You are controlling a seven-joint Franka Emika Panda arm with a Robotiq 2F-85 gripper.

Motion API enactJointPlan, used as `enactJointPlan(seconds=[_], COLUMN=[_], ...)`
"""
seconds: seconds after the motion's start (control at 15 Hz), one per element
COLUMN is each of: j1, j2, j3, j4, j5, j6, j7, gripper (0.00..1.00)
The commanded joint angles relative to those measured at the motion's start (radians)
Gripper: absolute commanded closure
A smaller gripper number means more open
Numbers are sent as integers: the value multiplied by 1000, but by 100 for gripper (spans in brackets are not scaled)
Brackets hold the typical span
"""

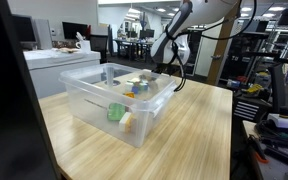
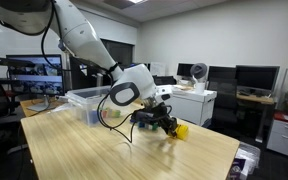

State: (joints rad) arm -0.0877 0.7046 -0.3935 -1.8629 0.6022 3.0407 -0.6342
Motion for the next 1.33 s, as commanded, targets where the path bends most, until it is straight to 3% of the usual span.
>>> enactJointPlan(seconds=[0.0,0.07,0.13,0.33,0.6,0.67,0.73,0.93,1.2,1.27], j1=[-28,-34,-108,-168,-283,-288,-322,-450,-571,-580], j2=[-27,-37,-70,-131,-287,-324,-366,-502,-648,-674], j3=[6,4,66,96,227,253,304,535,857,906], j4=[-31,-41,-70,-116,-193,-211,-229,-294,-348,-348], j5=[4,6,-182,-362,-451,-370,-357,-253,107,195], j6=[31,29,52,55,44,50,43,41,-44,-86], j7=[-26,-24,121,258,320,249,239,142,-139,-207], gripper=[86,86,86,86,86,86,86,86,86,86])
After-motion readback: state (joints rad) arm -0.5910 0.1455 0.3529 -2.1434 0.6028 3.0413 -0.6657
